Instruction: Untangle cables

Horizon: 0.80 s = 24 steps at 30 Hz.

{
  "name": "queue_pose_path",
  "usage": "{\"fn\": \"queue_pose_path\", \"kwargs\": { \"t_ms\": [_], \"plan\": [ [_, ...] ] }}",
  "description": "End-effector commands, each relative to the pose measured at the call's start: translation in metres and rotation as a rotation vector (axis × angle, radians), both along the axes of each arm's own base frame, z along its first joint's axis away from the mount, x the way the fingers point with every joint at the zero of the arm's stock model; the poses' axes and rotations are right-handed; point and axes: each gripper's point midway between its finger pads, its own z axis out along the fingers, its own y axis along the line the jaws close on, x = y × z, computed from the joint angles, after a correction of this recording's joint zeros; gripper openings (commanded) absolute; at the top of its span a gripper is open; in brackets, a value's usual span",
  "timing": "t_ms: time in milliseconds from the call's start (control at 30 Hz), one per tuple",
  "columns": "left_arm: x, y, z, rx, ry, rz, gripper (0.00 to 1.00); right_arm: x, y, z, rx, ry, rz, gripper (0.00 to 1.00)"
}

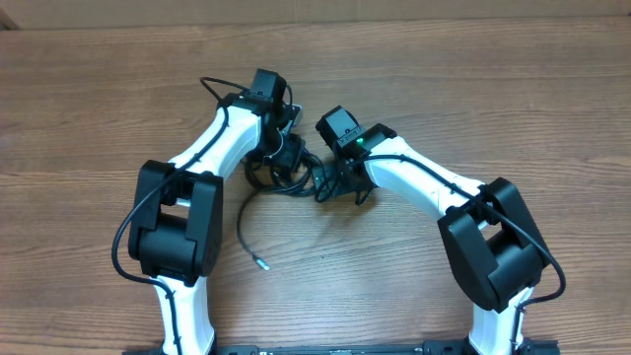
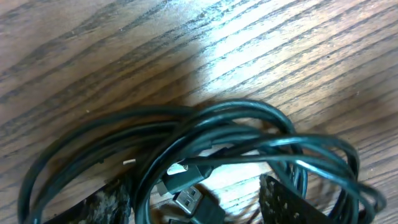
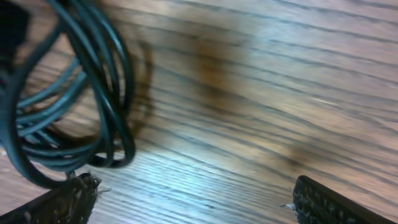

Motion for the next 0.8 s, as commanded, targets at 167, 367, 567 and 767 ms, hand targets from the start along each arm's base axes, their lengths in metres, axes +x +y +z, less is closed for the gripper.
{"fn": "queue_pose_path", "kwargs": {
  "t_ms": [167, 367, 567, 767],
  "plan": [
    [-0.016, -0.006, -0.028, 0.018, 0.077, -0.020, 0.65, -0.014, 0.038, 0.026, 0.191, 0.041, 0.196, 1.00],
    [-0.016, -0.006, -0.028, 0.018, 0.076, -0.020, 0.66, -0.024, 0.031, 0.024, 0.179, 0.083, 0.249, 1.00],
    [-0.013, 0.004, -0.029, 0.075, 0.060, -0.001, 0.65, -0.008, 0.032, 0.025, 0.187, 0.039, 0.138, 1.00],
    [-0.010, 0.023, -0.031, 0.174, 0.043, 0.037, 0.66, 0.017, 0.009, 0.010, 0.057, -0.039, -0.101, 1.00]
  ]
}}
